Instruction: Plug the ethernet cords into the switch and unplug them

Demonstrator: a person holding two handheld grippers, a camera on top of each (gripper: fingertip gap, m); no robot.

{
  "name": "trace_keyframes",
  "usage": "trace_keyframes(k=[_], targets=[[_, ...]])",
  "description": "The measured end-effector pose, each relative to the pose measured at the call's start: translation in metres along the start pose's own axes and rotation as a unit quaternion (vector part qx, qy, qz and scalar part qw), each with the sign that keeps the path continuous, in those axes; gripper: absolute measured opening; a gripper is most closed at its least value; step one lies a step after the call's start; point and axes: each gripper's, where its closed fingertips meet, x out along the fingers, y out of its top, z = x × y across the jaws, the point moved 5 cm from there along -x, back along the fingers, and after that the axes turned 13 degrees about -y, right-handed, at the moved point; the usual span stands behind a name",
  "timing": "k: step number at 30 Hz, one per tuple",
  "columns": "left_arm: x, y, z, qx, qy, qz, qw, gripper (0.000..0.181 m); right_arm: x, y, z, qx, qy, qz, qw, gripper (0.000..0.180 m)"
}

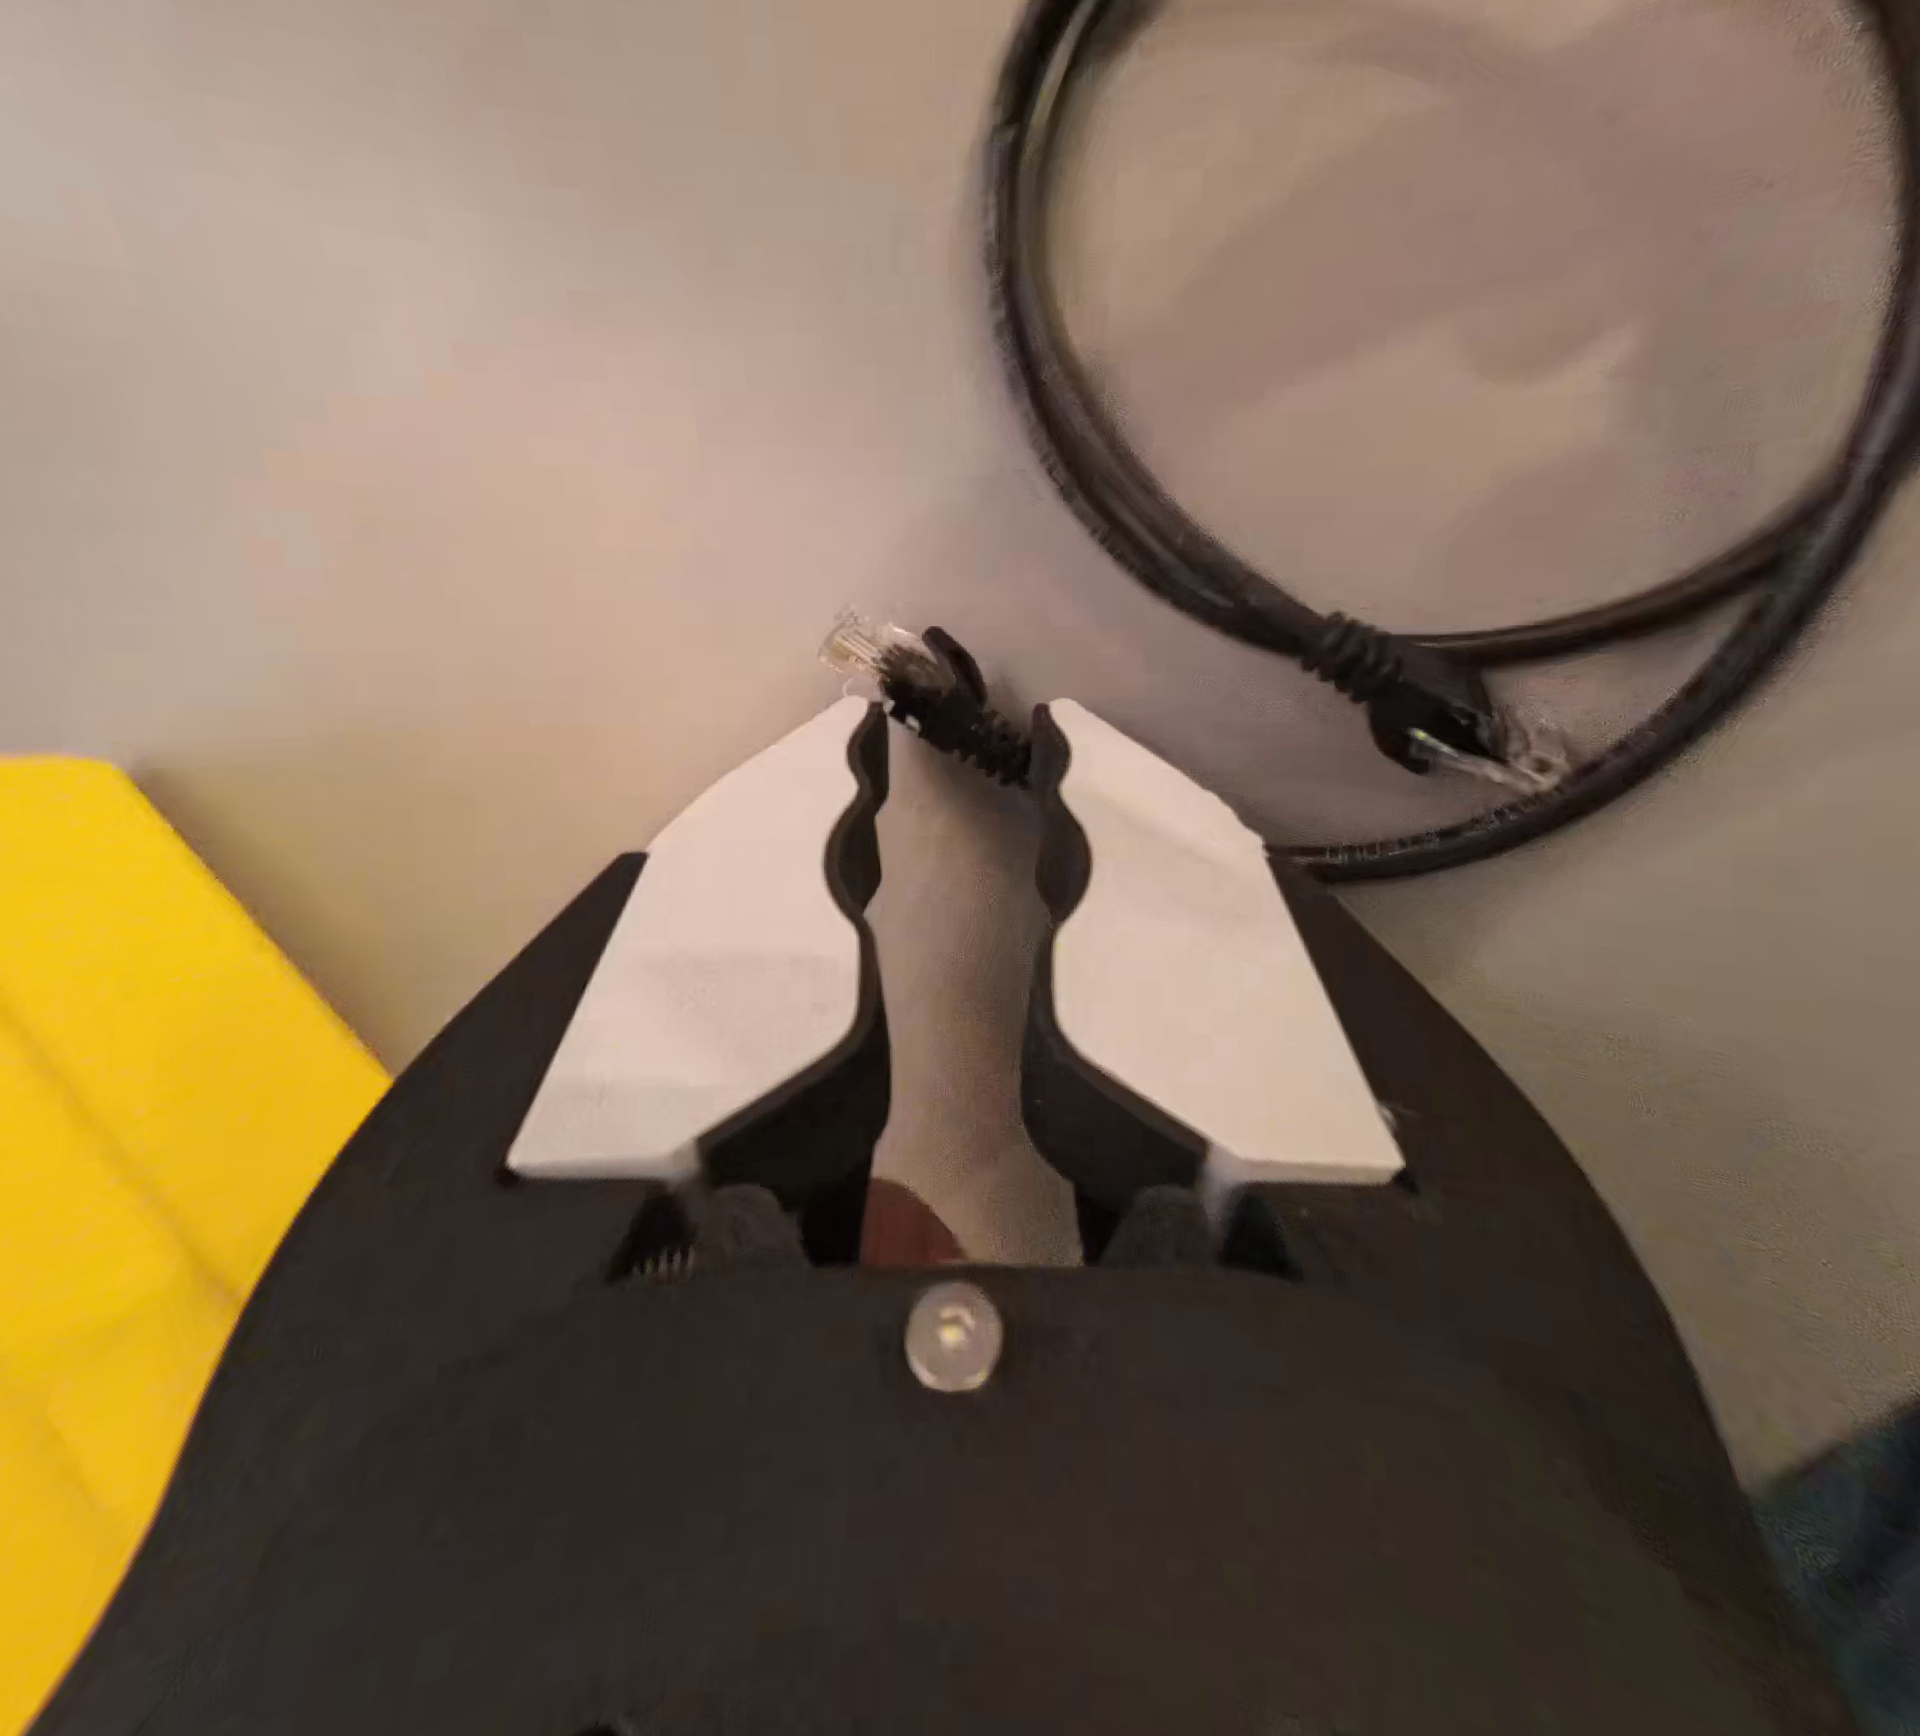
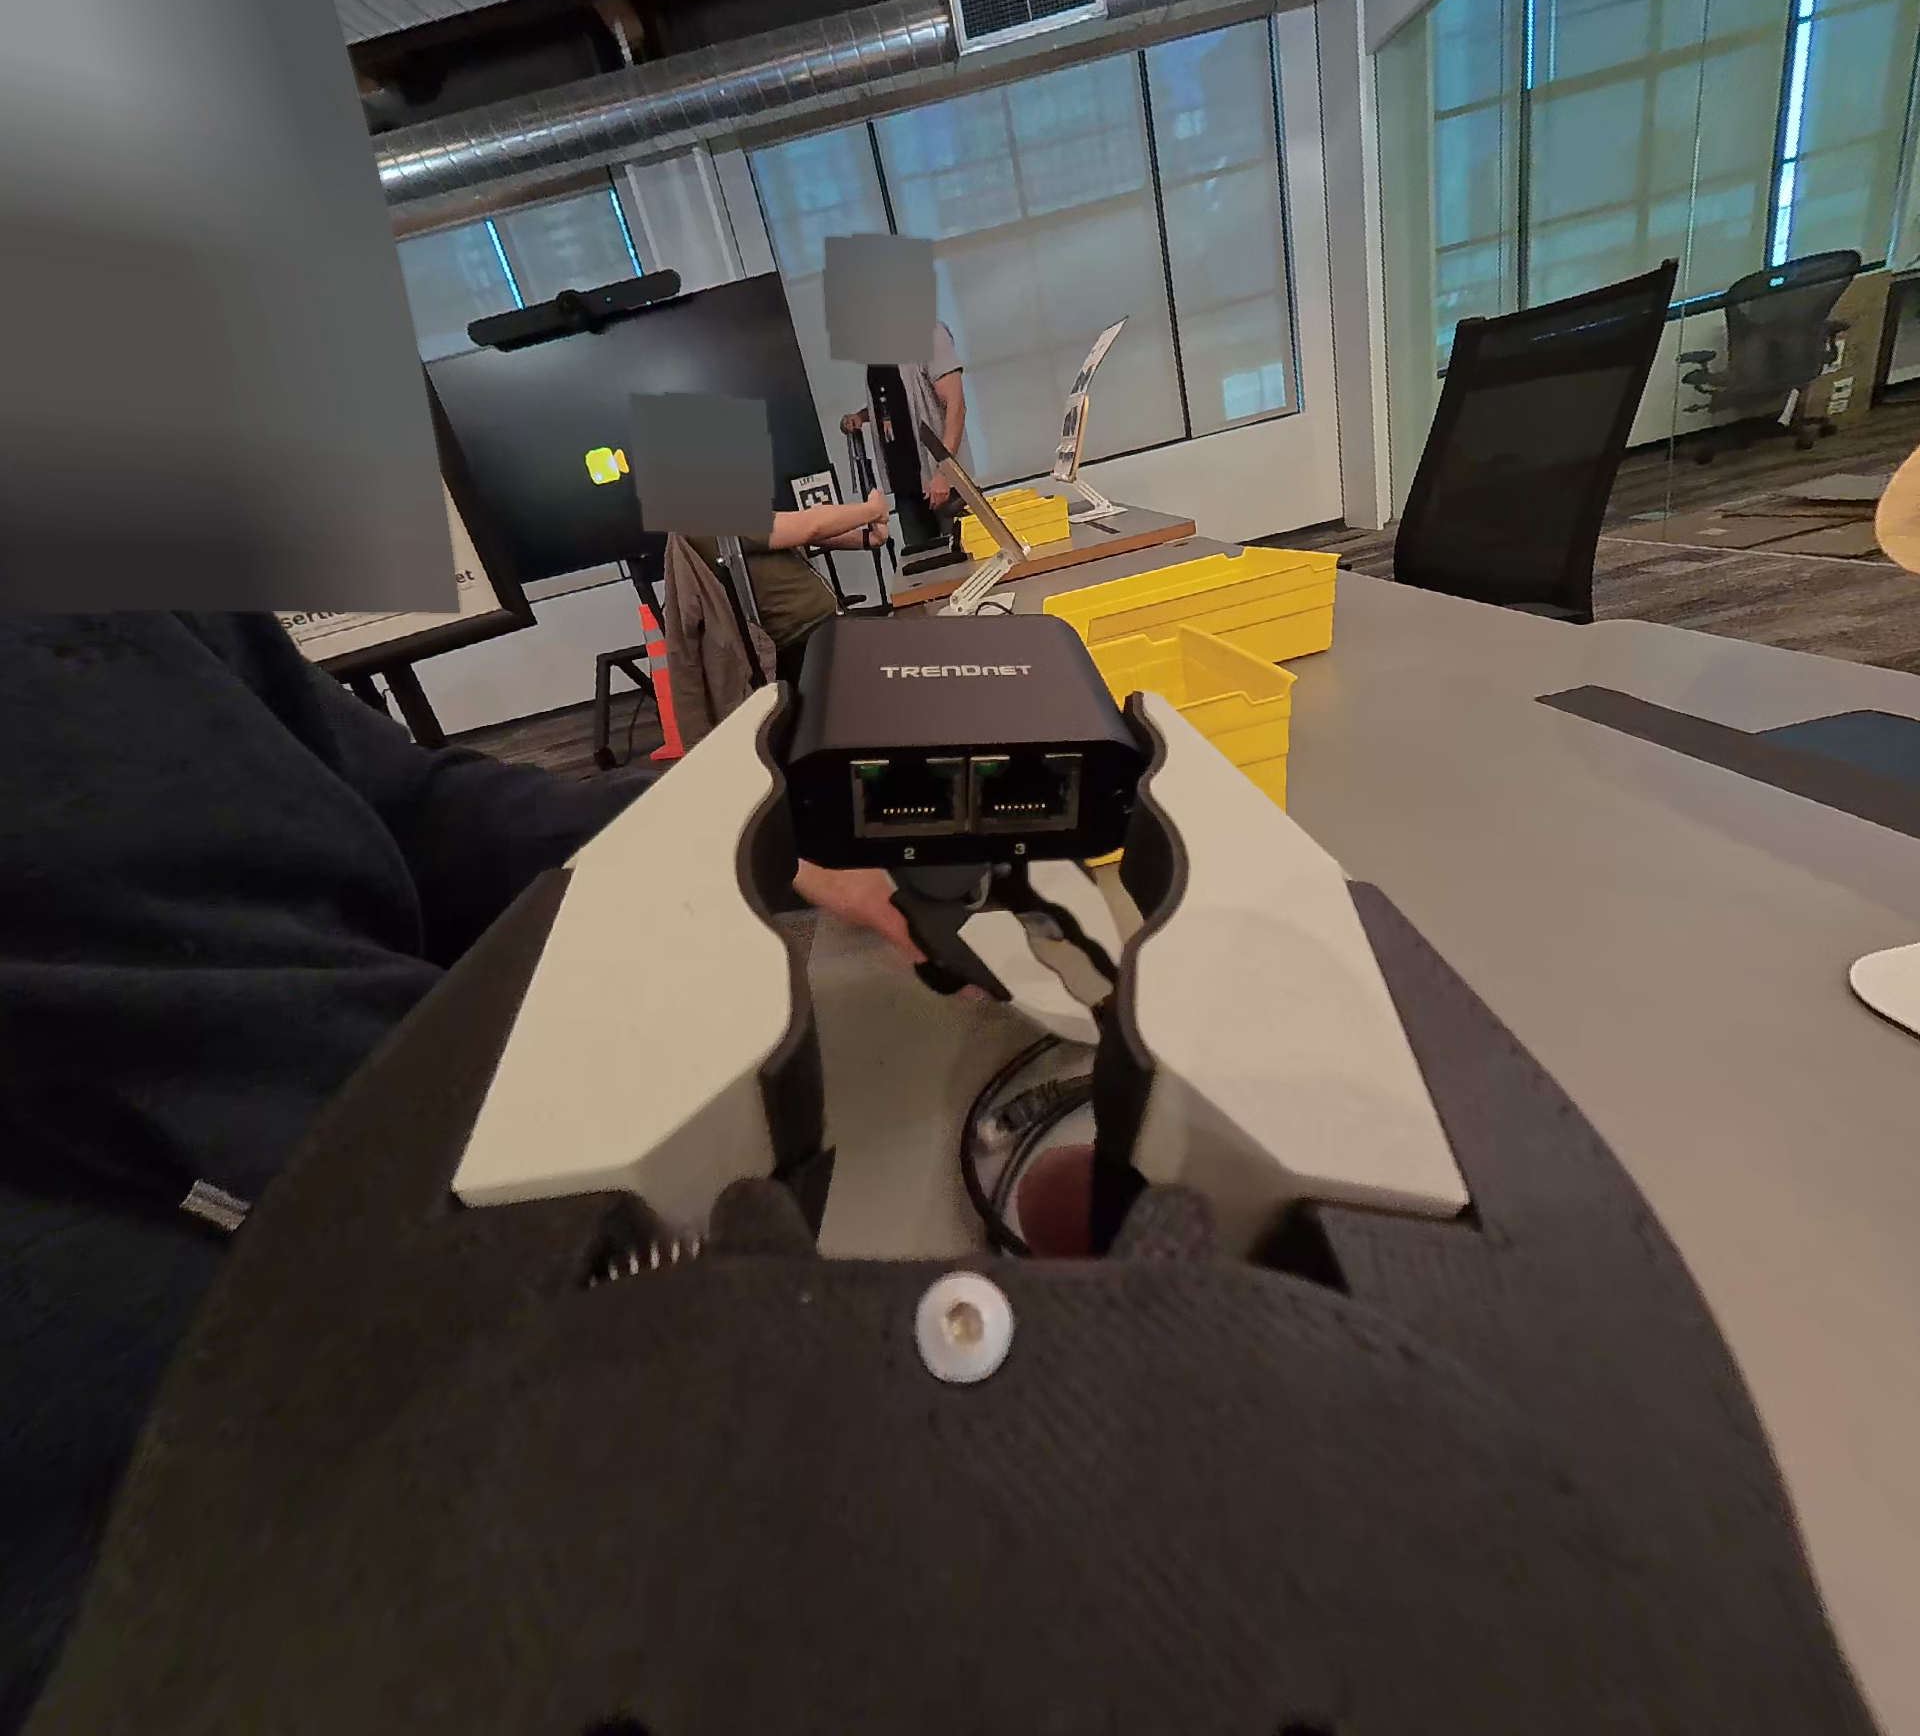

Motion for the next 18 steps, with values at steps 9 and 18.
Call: trace_keyframes(k=[9, 18], targets=[[-0.005, 0.007, -0.023, 0.013, 0.021, -0.045, 0.999, 0.044, 0.0, 0.001, -0.001, -0.006, -0.005, -0.002, 1.0, 0.061], [0.009, 0.008, -0.015, -0.055, 0.033, 0.04, 0.997, 0.011, 0.003, -0.004, -0.001, -0.004, -0.001, -0.01, 1.0, 0.061]])
